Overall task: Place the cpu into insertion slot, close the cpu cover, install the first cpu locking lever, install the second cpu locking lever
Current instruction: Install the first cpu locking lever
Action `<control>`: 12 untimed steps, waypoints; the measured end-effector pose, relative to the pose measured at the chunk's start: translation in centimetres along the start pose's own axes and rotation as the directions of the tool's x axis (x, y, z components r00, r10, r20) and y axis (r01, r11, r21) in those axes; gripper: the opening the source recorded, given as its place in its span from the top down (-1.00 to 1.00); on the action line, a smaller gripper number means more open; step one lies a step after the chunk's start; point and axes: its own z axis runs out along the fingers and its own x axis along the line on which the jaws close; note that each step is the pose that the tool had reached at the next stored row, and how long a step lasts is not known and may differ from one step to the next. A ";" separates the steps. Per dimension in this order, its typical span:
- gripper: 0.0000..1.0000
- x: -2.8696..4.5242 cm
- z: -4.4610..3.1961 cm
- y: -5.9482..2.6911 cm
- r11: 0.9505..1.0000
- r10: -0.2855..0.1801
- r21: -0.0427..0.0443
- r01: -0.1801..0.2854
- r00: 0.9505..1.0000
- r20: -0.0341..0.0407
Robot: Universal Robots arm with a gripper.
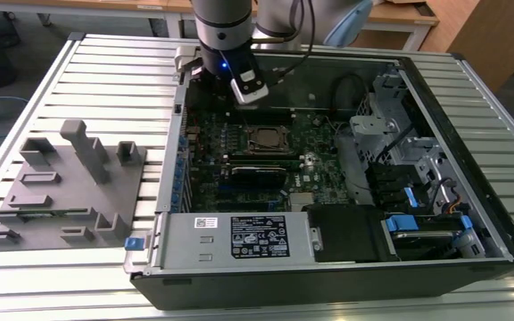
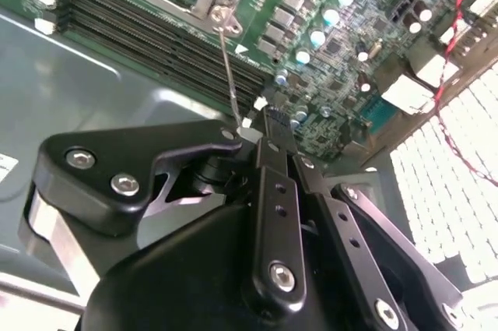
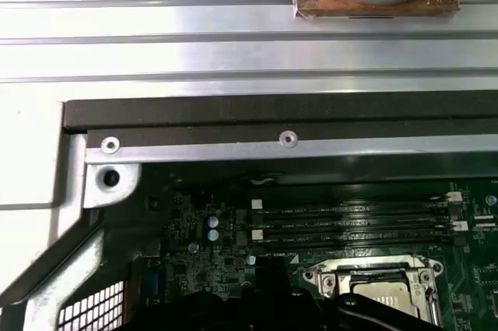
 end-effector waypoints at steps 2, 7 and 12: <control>0.79 -0.60 0.02 -0.03 1.000 0.000 0.000 0.000 1.000 -0.001; 0.79 -2.23 0.07 -0.11 1.000 0.002 0.001 -0.002 1.000 -0.008; 0.79 -3.77 0.13 -0.14 1.000 0.004 0.001 -0.004 1.000 -0.016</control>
